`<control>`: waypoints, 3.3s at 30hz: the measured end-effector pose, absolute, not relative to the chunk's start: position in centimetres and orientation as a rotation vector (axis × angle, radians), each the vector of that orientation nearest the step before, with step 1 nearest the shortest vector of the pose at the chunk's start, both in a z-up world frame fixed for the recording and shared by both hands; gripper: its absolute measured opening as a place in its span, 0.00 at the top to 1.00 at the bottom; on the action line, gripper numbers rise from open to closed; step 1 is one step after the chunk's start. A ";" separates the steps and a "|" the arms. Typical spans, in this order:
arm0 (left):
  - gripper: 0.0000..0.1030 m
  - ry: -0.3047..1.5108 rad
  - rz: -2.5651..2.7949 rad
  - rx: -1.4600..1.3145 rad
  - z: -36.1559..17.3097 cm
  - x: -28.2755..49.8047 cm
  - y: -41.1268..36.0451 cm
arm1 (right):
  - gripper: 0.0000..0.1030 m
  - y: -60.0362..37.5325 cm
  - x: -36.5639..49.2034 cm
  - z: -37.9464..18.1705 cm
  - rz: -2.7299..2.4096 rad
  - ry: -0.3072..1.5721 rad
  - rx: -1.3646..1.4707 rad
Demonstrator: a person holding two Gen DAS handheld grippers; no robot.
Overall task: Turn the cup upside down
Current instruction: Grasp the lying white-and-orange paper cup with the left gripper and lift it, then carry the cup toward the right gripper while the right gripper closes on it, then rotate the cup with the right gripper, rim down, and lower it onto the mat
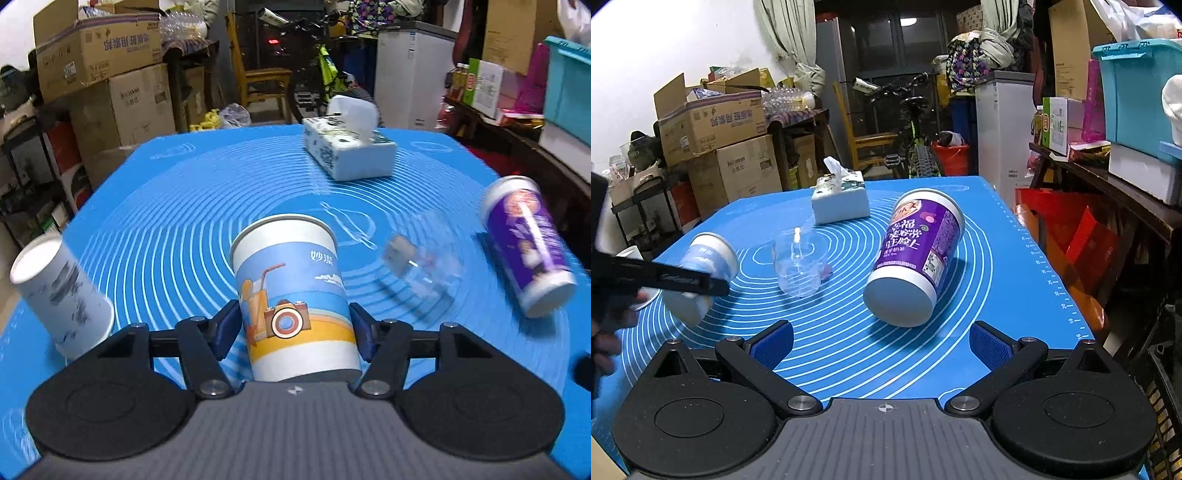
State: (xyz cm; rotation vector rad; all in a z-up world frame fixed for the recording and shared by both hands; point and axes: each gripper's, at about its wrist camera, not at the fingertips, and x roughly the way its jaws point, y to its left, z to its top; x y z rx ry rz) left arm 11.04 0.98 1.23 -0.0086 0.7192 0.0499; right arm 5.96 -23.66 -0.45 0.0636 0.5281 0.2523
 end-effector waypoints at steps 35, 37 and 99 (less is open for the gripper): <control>0.15 0.685 -0.082 -0.001 0.2 3.2 -3.1 | 0.02 -22.2 5.5 -1.0 0.297 0.567 -0.039; 0.15 0.692 -0.087 0.005 0.0 3.3 -3.1 | 0.02 -22.1 5.5 -1.0 0.297 0.568 -0.043; 0.00 0.646 0.100 -0.006 0.4 -0.8 6.4 | 0.29 -4.3 -5.1 -7.9 0.930 -0.087 -2.439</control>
